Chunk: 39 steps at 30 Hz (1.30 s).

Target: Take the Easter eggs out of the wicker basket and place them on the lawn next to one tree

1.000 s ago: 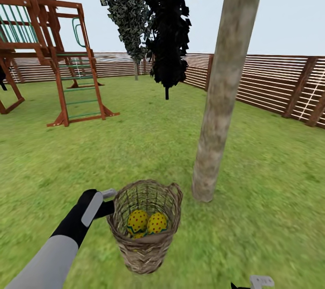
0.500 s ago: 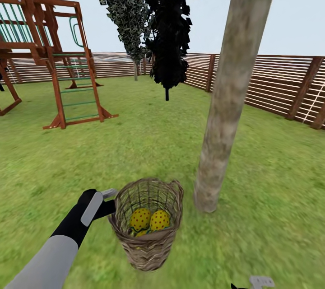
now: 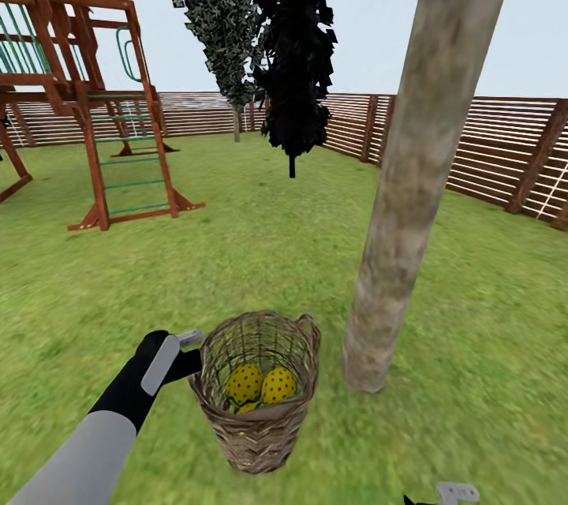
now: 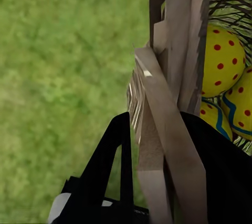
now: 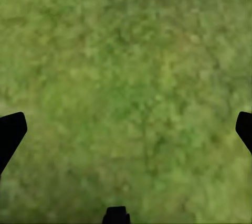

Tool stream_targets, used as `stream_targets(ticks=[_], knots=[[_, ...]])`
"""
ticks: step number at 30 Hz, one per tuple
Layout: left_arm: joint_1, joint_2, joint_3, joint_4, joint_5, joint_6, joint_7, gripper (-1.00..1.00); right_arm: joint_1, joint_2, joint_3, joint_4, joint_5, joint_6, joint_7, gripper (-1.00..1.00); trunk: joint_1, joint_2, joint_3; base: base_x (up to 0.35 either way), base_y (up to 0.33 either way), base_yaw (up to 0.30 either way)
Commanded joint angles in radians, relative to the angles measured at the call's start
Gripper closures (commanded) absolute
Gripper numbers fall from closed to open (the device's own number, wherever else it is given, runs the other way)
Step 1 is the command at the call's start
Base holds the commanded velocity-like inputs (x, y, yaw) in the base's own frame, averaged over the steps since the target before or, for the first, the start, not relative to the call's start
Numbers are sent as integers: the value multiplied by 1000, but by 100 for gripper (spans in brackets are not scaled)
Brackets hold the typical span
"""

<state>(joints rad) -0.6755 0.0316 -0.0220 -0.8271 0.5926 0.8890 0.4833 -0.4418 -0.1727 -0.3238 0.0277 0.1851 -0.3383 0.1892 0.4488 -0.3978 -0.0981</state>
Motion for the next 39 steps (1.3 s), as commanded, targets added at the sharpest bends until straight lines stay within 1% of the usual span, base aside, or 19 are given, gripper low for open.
stream_targets(ticks=[1, 4, 11, 16, 27, 30, 39], knots=[[-1, 1, -2, -1, 18, -1, 11, 100, -1, -1, -9, 3, 8, -5, 2, -100, 1, -2, -2, 329, 0, 0], [-1, 1, -2, 0, 17, -1, 11, 100, -1, 0, -9, 3, 7, -5, 9, -100, 1, -2, -2, 329, 0, 0], [-1, 1, -2, 2, 17, -1, 11, 100, -1, 1, -9, 3, 7, -5, 5, -100, 1, -2, -13, 323, 0, 0], [-1, 2, -2, 0, 18, 0, 11, 100, -1, -1, -9, 3, 7, -5, 4, -100, 1, -2, -19, 41, 0, 0], [-1, 0, -2, 1, 18, -2, 11, 100, -1, 0, -9, 3, 8, -5, 6, -100, 43, -79, -56, 0, 0, 0], [-1, -2, 0, -10, 18, -4, 11, 100, -1, -1, -9, 3, 7, -5, 5, -100, 55, -100, -65, 0, 0, 0], [-1, 0, 2, -14, 18, -3, 11, 100, -1, -1, -9, 3, 8, -5, 4, -100, 89, -163, -94, 0, 0, 0]])
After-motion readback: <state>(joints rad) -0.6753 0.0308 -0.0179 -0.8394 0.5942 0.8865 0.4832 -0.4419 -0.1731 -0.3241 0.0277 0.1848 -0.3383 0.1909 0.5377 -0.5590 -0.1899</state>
